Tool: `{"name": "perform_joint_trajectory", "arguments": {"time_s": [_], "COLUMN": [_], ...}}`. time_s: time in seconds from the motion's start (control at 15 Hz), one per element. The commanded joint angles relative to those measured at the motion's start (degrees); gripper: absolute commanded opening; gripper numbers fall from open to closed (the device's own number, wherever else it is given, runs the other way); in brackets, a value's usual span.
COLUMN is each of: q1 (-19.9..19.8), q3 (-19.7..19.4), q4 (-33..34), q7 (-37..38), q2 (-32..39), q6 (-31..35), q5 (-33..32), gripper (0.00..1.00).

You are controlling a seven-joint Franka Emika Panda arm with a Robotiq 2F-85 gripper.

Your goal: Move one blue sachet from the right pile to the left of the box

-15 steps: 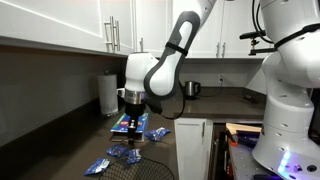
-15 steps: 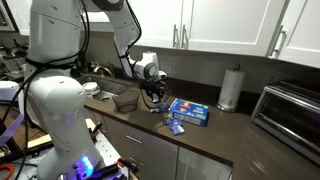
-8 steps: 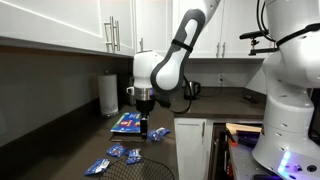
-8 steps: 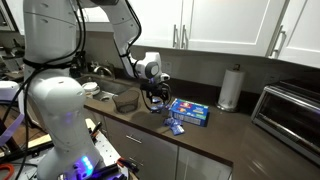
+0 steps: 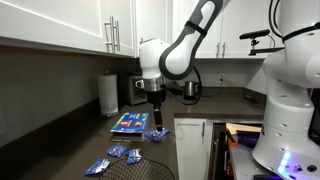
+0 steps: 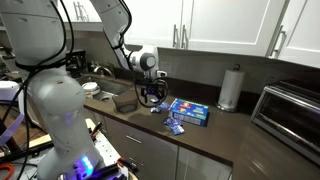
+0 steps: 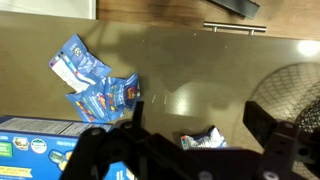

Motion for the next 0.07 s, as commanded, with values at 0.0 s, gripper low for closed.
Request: {"name": "perform_joint_trajectory", "arguments": {"time_s": [0.0], "q1": [-1.3], "q3": [1.1], "q4": [-2.6], "q7": [-2.4], "q2": [-5.5], "q6": [-3.9], "q5": [1.3], "gripper": [1.00]}}
